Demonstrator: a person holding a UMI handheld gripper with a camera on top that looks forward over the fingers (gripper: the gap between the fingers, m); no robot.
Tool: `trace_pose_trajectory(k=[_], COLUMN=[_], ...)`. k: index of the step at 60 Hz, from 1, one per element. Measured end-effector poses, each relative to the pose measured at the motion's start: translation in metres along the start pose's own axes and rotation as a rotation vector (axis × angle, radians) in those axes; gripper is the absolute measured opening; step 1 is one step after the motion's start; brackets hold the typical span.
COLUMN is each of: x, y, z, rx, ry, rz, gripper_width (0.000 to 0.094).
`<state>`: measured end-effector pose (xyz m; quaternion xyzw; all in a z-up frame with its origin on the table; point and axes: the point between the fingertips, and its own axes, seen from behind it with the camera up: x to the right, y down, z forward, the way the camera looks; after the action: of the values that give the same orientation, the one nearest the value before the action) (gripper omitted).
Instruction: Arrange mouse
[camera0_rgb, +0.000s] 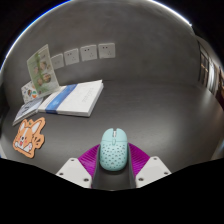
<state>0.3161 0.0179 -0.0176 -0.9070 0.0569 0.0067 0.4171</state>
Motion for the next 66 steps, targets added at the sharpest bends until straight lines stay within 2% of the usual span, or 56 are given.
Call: trace_pose_trajectory(k=[2,5,12,18,26,34,43,49,56,66], x=[0.004,0.001,-0.05,-0.136,-0.27,-0.376,-0.418,-0.41,-0.396,-0.399], y=[-0.005,-0.024,-0.069,-0.098,-0.097,-0.049,-0.011,0.0,0.009,0.008], z=[-0.005,-0.018,-0.06,-0.09,-0.093,-0.039,-0.004,0.004,0.013,0.015], rx=[0.009,0.068,0.174,0.257,0.288,0.148,0.078,0.064,0.049,0.08], ry=[0.022,0.046,0.039,-0.022,-0.087,-0.104,-0.089,-0.02,0.005,-0.056], rz=[0.003,0.001,0.016,0.029,0.007,-0.058,-0.105,-0.137,-0.135,-0.098], gripper_width=[0.0436,0.0436,0.0435,0.0433,0.0433,0.0433,0.0432,0.0432,0.0438,0.0453])
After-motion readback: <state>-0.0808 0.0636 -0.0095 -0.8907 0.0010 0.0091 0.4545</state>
